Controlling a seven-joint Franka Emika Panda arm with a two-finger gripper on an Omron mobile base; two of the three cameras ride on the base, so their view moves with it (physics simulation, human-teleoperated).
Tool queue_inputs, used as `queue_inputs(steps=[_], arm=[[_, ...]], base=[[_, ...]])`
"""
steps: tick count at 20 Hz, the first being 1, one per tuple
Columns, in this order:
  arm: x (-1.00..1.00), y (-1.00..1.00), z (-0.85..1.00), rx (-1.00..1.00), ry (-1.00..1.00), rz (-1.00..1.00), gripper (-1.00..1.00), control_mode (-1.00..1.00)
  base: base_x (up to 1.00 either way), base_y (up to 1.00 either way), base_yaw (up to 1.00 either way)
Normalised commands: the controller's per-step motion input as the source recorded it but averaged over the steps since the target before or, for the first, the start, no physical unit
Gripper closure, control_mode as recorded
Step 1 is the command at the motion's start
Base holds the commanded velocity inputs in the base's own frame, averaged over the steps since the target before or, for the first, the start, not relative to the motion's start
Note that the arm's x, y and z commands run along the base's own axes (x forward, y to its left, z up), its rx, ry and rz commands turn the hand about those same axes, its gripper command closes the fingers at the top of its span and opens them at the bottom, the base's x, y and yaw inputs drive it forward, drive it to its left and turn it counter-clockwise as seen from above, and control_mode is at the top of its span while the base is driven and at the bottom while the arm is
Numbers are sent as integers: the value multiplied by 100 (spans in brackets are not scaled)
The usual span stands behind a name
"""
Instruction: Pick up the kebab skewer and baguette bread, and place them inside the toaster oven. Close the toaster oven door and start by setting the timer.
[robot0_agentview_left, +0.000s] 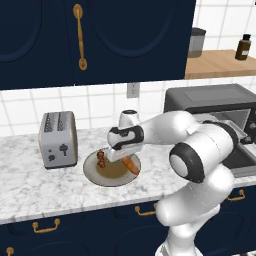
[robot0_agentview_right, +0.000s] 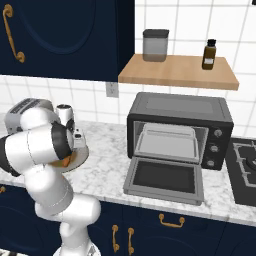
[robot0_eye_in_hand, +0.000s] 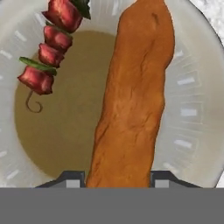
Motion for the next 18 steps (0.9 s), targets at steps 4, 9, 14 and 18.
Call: queue_inputs(steps=[4,9,14,18], arm=[[-97,-51,98,-5,-12,37,100,-100],[-100,-85,77,-13,-34,49,100,-100],[-86,-100,66,-12,-32,53,100,-100],[-21,-100,55,-2,-8,37,100,-100]], base=[[0,0,0],[0,0,0],[0,0,0],[0,0,0]])
